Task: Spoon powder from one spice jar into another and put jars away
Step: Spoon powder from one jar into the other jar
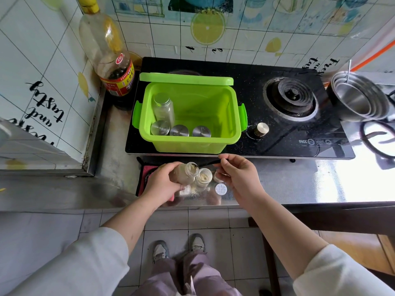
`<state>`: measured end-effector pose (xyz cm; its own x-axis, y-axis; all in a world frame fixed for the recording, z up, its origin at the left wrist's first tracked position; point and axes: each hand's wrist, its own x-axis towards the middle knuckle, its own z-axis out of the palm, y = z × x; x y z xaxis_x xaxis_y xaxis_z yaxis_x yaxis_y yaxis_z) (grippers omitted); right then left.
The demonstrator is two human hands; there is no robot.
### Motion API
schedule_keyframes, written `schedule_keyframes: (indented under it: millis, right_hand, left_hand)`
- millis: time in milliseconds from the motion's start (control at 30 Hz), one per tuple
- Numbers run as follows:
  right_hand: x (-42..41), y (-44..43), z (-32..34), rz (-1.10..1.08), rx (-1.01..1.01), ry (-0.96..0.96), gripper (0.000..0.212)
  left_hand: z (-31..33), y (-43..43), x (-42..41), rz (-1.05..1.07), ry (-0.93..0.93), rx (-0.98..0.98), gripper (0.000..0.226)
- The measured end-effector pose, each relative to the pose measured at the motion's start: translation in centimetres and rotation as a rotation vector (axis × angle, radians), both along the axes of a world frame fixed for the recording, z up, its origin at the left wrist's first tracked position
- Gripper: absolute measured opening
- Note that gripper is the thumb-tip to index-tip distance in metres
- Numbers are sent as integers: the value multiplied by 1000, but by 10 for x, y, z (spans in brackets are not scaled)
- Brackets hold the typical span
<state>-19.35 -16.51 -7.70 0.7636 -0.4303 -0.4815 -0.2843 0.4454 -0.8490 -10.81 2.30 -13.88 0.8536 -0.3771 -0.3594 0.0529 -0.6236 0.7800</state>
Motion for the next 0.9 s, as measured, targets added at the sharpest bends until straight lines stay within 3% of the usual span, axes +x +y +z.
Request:
schedule_keyframes:
  millis: [900]
  right_hand:
    - [-13, -17, -10, -117, 93, 39, 14]
  left_hand:
    - [0, -6, -7, 90, 96, -66, 64]
